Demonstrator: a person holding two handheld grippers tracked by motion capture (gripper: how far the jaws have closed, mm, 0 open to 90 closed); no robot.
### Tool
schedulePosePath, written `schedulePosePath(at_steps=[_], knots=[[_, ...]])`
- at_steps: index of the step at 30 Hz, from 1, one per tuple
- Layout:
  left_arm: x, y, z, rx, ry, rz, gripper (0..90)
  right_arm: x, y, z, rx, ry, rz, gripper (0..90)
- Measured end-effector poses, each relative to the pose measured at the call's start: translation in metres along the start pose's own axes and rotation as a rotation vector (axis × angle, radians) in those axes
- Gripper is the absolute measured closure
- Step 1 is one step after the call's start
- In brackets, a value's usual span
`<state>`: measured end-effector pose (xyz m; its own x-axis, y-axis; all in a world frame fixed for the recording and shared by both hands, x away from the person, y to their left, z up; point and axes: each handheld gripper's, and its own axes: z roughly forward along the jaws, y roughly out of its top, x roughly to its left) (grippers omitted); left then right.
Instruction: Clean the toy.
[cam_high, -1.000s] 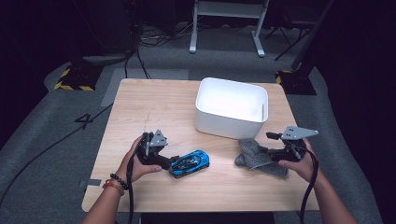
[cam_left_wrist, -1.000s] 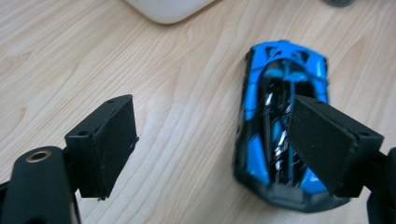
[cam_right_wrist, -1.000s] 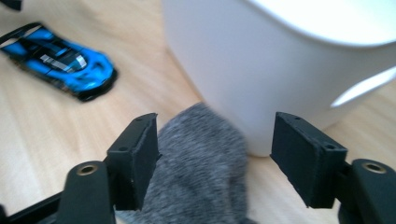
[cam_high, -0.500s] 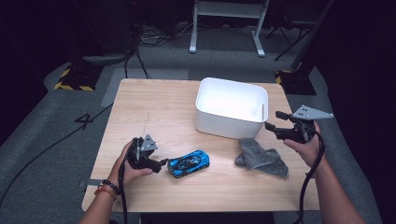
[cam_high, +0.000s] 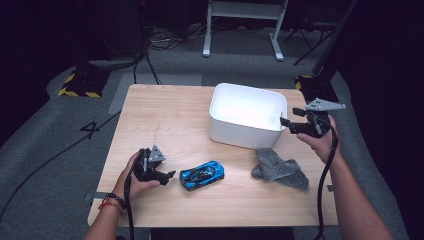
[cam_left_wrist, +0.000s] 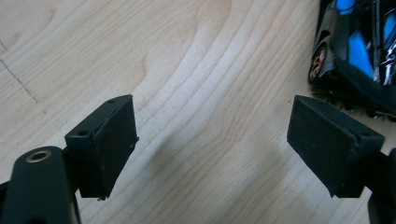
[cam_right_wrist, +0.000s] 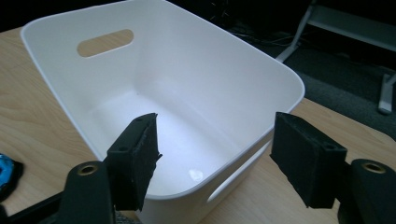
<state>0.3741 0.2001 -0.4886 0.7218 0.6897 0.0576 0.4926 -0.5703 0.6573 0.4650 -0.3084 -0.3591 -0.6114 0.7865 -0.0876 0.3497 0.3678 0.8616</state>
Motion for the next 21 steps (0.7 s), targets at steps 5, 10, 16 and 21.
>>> schedulePosePath(at_steps=[5,10,16,21], knots=[[0.003,-0.001,0.006,0.035,-0.007,0.011,16.1,-0.009,-0.001,0.018,0.055,-0.017,0.045,32.0],[0.005,-0.003,0.008,0.027,-0.033,-0.025,15.8,-0.010,-0.003,0.034,0.091,-0.022,0.045,31.5],[0.009,-0.007,0.011,0.006,-0.061,-0.054,12.6,-0.011,-0.005,0.044,0.115,-0.020,0.066,29.9],[0.007,-0.007,0.014,-0.016,-0.046,-0.060,7.9,-0.014,-0.009,0.054,0.159,-0.016,0.079,29.5]])
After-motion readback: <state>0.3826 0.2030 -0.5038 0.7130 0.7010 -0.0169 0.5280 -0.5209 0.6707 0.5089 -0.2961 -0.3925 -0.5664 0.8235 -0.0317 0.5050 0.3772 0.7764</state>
